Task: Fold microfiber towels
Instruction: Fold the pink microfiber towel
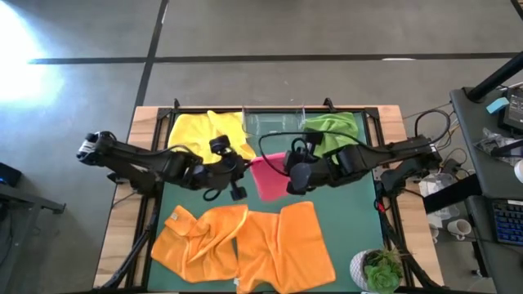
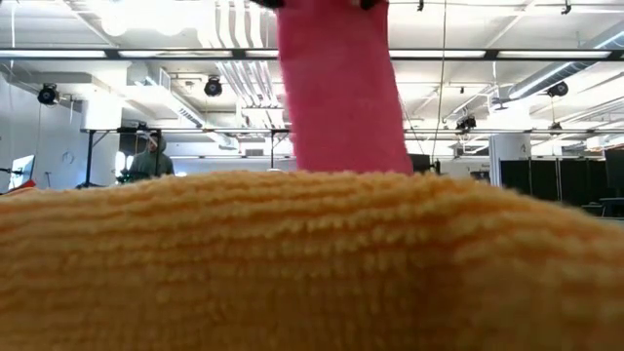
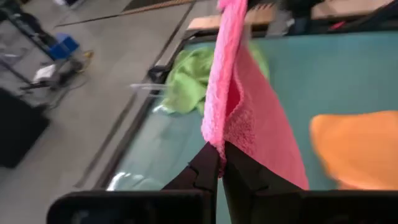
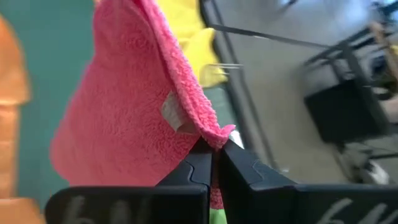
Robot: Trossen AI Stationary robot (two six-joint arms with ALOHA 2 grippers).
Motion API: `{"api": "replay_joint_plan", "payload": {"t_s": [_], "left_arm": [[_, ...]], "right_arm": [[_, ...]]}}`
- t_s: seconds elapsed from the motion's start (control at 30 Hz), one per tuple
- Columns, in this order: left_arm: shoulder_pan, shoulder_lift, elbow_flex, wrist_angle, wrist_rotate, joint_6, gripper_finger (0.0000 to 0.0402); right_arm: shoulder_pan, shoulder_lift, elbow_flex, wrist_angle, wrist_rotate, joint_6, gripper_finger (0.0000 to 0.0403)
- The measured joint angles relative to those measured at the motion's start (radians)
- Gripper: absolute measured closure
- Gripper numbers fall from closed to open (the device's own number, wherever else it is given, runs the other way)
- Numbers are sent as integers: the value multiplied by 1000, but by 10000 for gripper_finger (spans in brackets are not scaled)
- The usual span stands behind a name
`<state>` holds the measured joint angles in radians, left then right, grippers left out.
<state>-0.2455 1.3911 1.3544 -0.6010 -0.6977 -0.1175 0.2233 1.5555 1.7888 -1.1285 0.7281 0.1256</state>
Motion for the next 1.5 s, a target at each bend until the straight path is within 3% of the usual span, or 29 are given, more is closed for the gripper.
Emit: {"api": "replay_joint_plan", "payload": {"t_s": [0.3, 0.4, 0.53, 0.83, 1.0, 1.23, 1.5], "left_arm": [[103, 46, 26, 18, -11, 79, 400], [99, 46, 36, 19, 20, 65, 400], [66, 43, 29, 15, 149, -82, 400], [-41, 127, -22, -17, 378, -381, 400], [-95, 190, -32, -17, 450, -452, 400], [-121, 256, -33, -14, 458, -477, 400], [-60, 218, -9, -45, 342, -310, 400]], "right_arm": [[-71, 3, -12, 0, 27, -13, 394], [-70, 3, -12, -3, -101, 34, 394], [-48, 11, -35, -4, -289, 157, 394], [67, 91, -111, 9, -486, 373, 394], [123, 162, -115, 12, -493, 450, 394], [133, 252, -116, 10, -490, 467, 394], [98, 202, -115, -32, -368, 407, 394]]}}
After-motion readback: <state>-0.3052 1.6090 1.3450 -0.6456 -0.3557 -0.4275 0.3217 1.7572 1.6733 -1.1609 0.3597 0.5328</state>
